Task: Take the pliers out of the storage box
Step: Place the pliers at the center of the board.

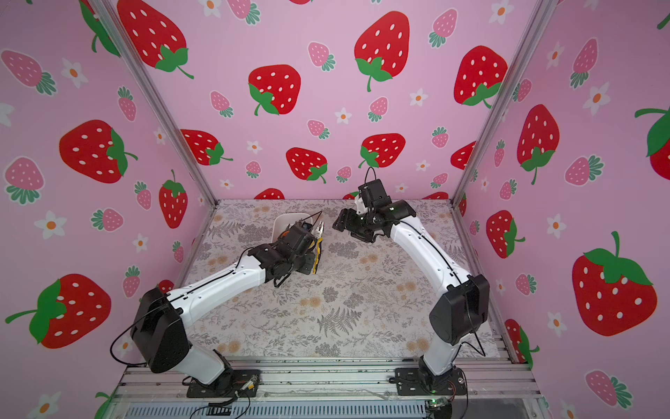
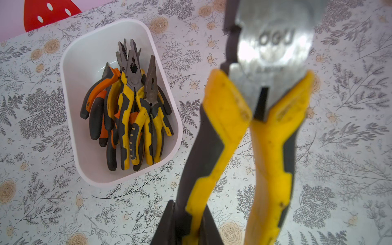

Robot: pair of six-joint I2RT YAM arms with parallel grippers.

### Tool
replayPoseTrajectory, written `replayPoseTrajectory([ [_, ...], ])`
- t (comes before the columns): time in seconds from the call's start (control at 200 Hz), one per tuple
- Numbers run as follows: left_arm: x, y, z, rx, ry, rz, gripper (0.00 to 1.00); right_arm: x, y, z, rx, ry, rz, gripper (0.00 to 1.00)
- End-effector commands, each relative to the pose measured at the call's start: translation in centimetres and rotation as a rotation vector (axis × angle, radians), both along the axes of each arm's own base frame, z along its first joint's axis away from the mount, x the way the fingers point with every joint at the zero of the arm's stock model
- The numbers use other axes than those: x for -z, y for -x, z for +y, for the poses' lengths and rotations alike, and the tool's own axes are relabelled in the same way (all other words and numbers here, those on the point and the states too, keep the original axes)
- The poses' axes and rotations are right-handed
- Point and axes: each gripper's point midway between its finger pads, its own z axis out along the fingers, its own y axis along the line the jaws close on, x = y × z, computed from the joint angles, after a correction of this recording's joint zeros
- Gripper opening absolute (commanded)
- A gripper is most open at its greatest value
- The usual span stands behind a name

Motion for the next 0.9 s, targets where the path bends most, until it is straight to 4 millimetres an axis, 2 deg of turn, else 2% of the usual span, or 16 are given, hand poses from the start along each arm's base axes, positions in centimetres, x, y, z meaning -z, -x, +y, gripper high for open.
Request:
replayPoseTrajectory([
  [0.0, -4.8, -1.2, -2.0, 0.003, 0.151, -0.094, 0.00, -0.6, 0.5, 1.7, -0.063, -0.106, -0.014, 0.73],
  [0.245, -5.9, -0.1, -4.0, 0.070, 0.276, -0.062, 0.00, -0.9, 0.7, 3.8, -0.141, -0.231, -0.039, 0.70],
  [0.355, -6.1, 0.4, -4.9, 0.116, 0.317, -0.040, 0.00, -1.3, 0.8, 3.8, -0.139, -0.251, -0.066, 0.70],
  [0.55, -7.2, 1.8, -6.9, 0.212, 0.431, 0.003, 0.00, -0.8, 0.3, 3.9, -0.153, -0.240, -0.082, 0.69],
  [0.59, -7.3, 2.0, -7.1, 0.218, 0.440, 0.010, 0.00, -0.7, 0.2, 4.0, -0.153, -0.245, -0.084, 0.64],
  [0.7, -7.5, 2.1, -6.9, 0.217, 0.440, 0.007, 0.00, -0.7, 0.3, 4.3, -0.153, -0.270, -0.086, 0.41],
  [0.83, -7.4, 2.0, -6.6, 0.201, 0.443, 0.002, 0.00, -0.7, 0.5, 4.1, -0.138, -0.288, -0.090, 0.35],
  [0.895, -7.4, 1.9, -6.5, 0.191, 0.451, -0.001, 0.00, -0.6, 0.6, 3.9, -0.129, -0.291, -0.092, 0.27],
])
